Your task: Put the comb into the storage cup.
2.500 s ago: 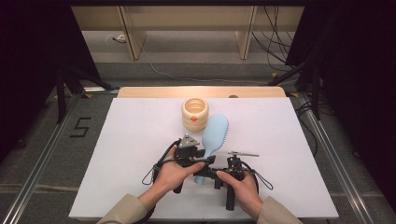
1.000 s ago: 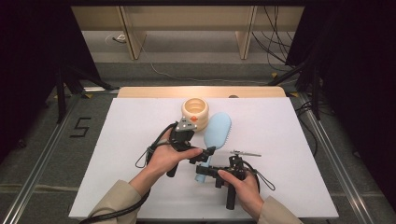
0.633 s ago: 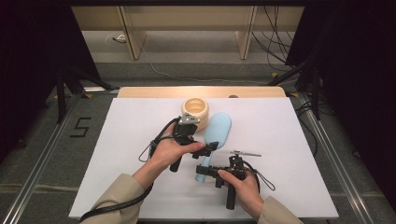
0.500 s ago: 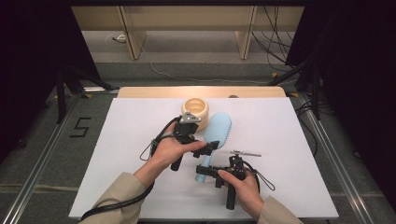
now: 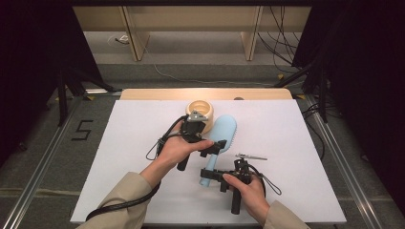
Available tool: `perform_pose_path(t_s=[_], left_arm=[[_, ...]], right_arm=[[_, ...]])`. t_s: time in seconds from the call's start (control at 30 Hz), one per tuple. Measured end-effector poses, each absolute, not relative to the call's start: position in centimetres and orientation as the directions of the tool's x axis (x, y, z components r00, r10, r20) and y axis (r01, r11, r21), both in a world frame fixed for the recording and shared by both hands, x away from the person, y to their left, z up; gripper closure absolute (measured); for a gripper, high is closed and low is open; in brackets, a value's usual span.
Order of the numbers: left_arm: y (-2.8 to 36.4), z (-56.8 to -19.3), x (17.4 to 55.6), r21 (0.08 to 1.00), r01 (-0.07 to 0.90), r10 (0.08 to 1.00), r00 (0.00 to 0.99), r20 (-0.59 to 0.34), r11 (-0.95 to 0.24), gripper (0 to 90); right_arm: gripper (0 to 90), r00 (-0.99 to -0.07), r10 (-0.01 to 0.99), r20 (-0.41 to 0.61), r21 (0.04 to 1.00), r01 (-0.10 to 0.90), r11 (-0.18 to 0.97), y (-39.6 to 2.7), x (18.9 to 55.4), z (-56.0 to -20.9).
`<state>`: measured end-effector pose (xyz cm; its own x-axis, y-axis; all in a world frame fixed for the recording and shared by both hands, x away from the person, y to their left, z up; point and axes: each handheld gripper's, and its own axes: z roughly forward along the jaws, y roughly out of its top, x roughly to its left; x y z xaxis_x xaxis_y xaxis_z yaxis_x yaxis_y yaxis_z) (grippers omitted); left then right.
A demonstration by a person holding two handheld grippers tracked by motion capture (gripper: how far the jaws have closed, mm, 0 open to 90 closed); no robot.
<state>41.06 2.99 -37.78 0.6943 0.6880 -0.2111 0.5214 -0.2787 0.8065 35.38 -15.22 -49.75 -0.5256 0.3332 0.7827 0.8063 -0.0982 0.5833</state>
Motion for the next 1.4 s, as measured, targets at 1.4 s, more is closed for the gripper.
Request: perform_pose_path(t_s=[1.4], left_arm=[[0.6, -37.0, 43.1, 0.798, 0.526, 0.690, 0.695, -0.204, -0.294, 1.8]], right_arm=[[65.7, -0.523, 0.330, 0.786, 0.578, 0.811, -0.091, -15.1, 35.3, -49.7]])
